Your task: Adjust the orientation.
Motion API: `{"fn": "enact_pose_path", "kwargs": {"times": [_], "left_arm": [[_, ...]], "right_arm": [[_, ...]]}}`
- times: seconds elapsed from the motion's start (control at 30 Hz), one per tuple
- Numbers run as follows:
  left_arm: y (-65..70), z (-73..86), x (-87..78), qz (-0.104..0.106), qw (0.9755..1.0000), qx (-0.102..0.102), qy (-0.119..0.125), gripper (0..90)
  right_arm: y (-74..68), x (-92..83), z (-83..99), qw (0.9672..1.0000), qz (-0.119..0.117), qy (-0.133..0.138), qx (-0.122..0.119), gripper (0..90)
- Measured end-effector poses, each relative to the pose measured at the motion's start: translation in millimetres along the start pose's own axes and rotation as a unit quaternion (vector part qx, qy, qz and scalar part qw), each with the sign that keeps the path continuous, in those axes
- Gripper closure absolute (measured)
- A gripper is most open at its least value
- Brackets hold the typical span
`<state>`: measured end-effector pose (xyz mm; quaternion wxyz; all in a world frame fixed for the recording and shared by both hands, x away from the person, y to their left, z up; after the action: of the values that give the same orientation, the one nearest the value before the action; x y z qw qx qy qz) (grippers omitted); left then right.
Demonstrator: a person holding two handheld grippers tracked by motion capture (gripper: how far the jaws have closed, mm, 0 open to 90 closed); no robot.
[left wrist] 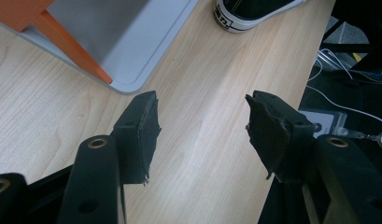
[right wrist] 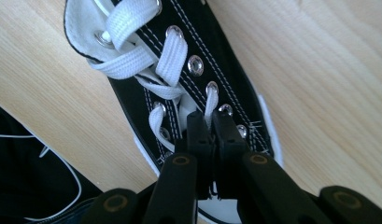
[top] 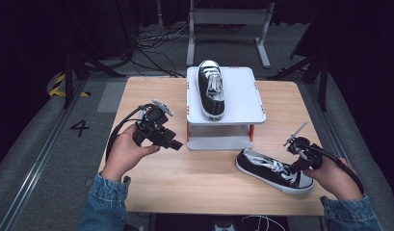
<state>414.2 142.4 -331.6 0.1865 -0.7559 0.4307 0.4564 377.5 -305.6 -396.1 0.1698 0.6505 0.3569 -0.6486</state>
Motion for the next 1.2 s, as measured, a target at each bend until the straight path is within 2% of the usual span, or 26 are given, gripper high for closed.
{"fn": "enact_pose_path", "kwargs": {"times": [0.1, 0.2, 0.27, 0.37, 0.47, 0.5, 0.57, 0.6, 0.67, 0.7, 0.73, 0.77, 0.83, 0.93, 0.97, 1.03, 1.1, 1.17, 1.2], "left_arm": [[-0.5, 2.1, -0.2, 0.002, 1.0, -0.004, -0.001, 43.6], [0.0, 6.3, -0.7, -0.002, 1.0, -0.008, -0.002, 43.7], [0.0, 9.2, -2.2, -0.005, 0.9999, -0.01, -0.004, 43.7], [0.1, 13.0, -4.1, -0.006, 0.9998, -0.016, -0.002, 43.7], [0.5, 17.4, -7.5, -0.01, 0.9997, -0.023, -0.003, 43.8], [0.2, 17.9, -7.9, -0.01, 0.9997, -0.022, -0.001, 43.8], [0.1, 18.5, -8.2, -0.01, 0.9997, -0.024, 0.001, 43.8], [-0.5, 18.4, -8.5, -0.009, 0.9998, -0.02, -0.002, 43.8], [-0.5, 17.1, -7.3, -0.01, 0.9997, -0.022, 0.0, 43.8], [-0.5, 17.1, -7.3, -0.01, 0.9997, -0.022, 0.0, 43.8], [-0.5, 14.8, -5.4, -0.007, 0.9998, -0.019, -0.001, 43.9], [-0.2, 13.4, -4.8, -0.005, 0.9998, -0.016, -0.003, 43.9], [0.9, 12.3, -3.9, -0.005, 0.9998, -0.018, -0.002, 43.8], [1.8, 10.7, -2.1, -0.004, 0.9999, -0.012, -0.005, 43.8], [1.8, 10.7, -2.1, -0.004, 0.9999, -0.012, -0.005, 43.8], [1.3, 12.2, -2.6, -0.003, 0.9999, -0.015, -0.007, 43.8], [0.6, 15.0, -4.0, -0.007, 0.9998, -0.015, -0.009, 43.8], [0.6, 19.9, -5.8, -0.009, 0.9997, -0.023, -0.004, 43.7], [0.1, 21.5, -7.9, -0.012, 0.9996, -0.023, -0.005, 43.9]], "right_arm": [[-0.6, -3.3, -2.3, 0.9997, 0.02, 0.0, -0.011, 88.5], [1.4, -7.5, -8.9, 0.997, 0.076, 0.01, -0.013, 88.7], [4.4, -10.7, -13.8, 0.9938, 0.107, 0.029, -0.013, 88.7], [13.1, -11.3, -23.9, 0.9849, 0.161, 0.058, -0.021, 88.6], [21.1, -7.2, -30.8, 0.9796, 0.172, 0.101, -0.022, 86.8], [23.6, -3.7, -31.9, 0.9807, 0.168, 0.099, -0.015, 84.6], [28.7, -1.9, -30.7, 0.9861, 0.137, 0.093, -0.005, 77.0], [29.0, -4.7, -28.0, 0.987, 0.126, 0.1, -0.003, 75.5], [26.0, -14.4, -22.1, 0.9859, 0.117, 0.12, 0.002, 69.1], [22.6, -19.9, -19.9, 0.9855, 0.103, 0.135, 0.002, 68.0], [15.6, -25.9, -18.5, 0.9841, 0.081, 0.158, -0.01, 67.9], [8.1, -28.7, -19.0, 0.9832, 0.066, 0.168, -0.024, 67.6], [-8.2, -28.7, -23.7, 0.9825, 0.034, 0.175, -0.054, 66.4], [-27.6, -19.6, -35.2, 0.9814, -0.003, 0.167, -0.095, 63.1], [-27.6, -19.6, -35.2, 0.9814, -0.003, 0.167, -0.095, 63.1], [-40.1, -6.8, -47.9, 0.9807, -0.03, 0.15, -0.122, 61.3], [-46.3, 3.3, -57.7, 0.98, -0.046, 0.139, -0.134, 61.3], [-51.9, 15.2, -69.7, 0.9794, -0.051, 0.122, -0.153, 62.3], [-52.7, 18.2, -73.1, 0.9798, -0.054, 0.118, -0.152, 64.4]]}}
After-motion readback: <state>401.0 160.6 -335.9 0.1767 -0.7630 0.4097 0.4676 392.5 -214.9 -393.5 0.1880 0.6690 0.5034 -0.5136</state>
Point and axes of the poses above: each handheld gripper's, and its own axes: x roughly forward along the jaws, z roughly out of its underside, y roughly to its right, the point moved 1 cm from there along x, roughly forward along the jaws, and after that the axes turned 12 degrees about -z, right-handed, at the moved point
